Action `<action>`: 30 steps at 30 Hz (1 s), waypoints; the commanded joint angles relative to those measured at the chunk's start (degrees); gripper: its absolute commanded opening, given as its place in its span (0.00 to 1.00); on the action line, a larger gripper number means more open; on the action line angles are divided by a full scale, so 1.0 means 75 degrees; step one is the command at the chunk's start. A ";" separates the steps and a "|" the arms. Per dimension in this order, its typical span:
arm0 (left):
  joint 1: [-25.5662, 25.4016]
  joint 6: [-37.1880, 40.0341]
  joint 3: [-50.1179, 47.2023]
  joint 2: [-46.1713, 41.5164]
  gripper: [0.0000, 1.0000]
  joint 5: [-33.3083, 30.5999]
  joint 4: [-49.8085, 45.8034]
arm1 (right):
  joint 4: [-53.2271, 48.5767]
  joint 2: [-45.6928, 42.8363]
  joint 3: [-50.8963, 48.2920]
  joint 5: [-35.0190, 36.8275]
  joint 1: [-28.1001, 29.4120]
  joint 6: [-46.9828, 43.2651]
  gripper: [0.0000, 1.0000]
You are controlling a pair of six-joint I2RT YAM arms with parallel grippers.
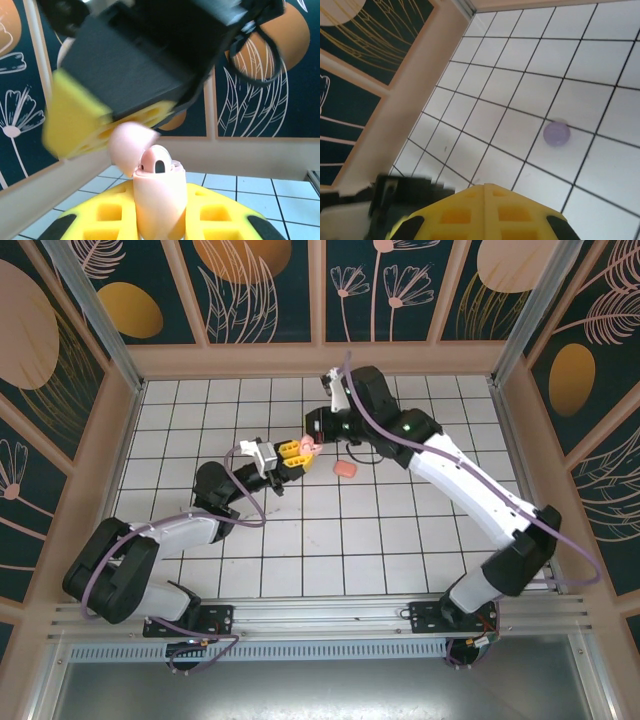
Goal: Insert the wireless bluetooth earbuds into the charging case
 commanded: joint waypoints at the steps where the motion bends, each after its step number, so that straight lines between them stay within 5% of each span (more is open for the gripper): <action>1: 0.0001 -0.0333 0.0432 0.0142 0.00 -0.0235 0.0369 | -0.0325 -0.1082 -0.1073 0.0150 0.0128 0.0415 0.01; 5: 0.0008 -0.0960 0.0339 0.0284 0.00 -0.0355 0.0384 | 0.0555 -0.2212 -0.2277 0.1705 -0.0509 0.1297 0.08; 9: -0.0011 -0.2158 0.0482 0.0744 0.00 -0.0596 -0.0538 | 0.1268 -0.2765 -0.3580 0.1753 -0.1288 0.1772 0.18; 16: -0.0046 -0.4205 0.0741 0.2141 0.00 -0.1305 -0.2250 | 0.1456 -0.2800 -0.4736 0.2350 -0.1453 0.1803 0.29; 24: -0.0046 -0.4463 0.1567 0.3331 0.00 -0.1759 -0.4236 | 0.1318 -0.2719 -0.4641 0.2515 -0.1609 0.1617 0.35; 30: -0.0043 -0.4481 0.2088 0.4041 0.11 -0.1877 -0.4958 | 0.1144 -0.2689 -0.4446 0.2472 -0.1614 0.1476 0.35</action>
